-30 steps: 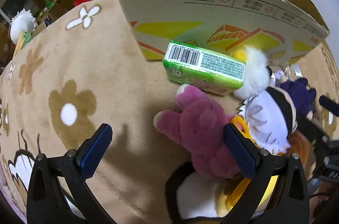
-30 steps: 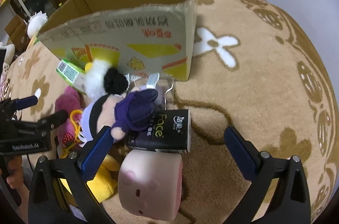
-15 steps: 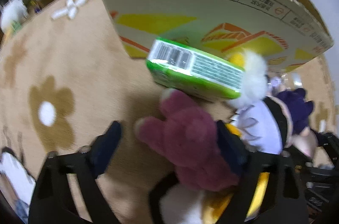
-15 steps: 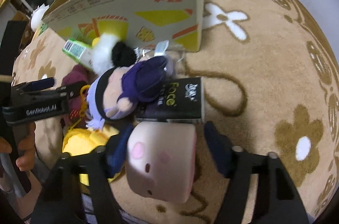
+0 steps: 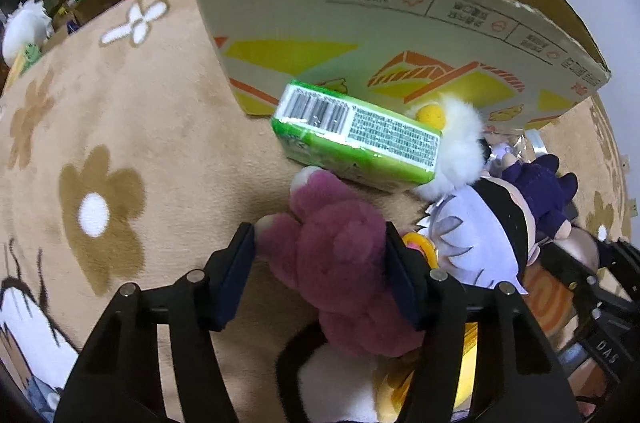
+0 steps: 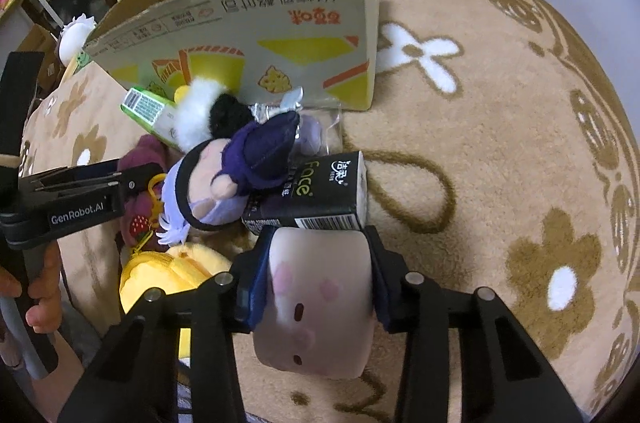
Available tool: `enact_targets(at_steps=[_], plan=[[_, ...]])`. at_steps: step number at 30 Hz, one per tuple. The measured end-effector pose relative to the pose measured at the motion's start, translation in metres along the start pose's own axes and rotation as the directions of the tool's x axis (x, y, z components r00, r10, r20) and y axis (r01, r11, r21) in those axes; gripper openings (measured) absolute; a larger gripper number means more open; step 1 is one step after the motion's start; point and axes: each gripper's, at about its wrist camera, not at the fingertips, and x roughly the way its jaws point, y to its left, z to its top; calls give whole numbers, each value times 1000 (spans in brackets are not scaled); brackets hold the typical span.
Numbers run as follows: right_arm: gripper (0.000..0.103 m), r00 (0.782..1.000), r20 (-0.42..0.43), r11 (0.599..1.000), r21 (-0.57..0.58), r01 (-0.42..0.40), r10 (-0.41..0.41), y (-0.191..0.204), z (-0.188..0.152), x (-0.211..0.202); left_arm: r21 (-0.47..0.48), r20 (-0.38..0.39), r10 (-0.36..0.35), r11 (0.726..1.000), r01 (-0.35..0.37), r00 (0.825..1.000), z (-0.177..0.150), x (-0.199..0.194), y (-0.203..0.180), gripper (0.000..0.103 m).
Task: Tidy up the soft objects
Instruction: 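Close left tool on pink plush while right tool grasps pink-white cylinder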
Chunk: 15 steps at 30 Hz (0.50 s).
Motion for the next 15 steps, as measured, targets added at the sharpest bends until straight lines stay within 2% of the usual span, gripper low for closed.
enact_targets(at_steps=[7,11,15], plan=[[42,998,60,1000,9,24,-25,-2,-4,-26,-24,51,26,999,-25,998,-8,-27,5,61],[42,992,124,1000,27,-3,0,-7,-3,-42,-21,143,45,999,-42,989,-13,-50,8,61],[42,976,218,1000,15,-17,14,-3,-2,-61,-19,251,62,998,-59,966,-17,-75,3,61]])
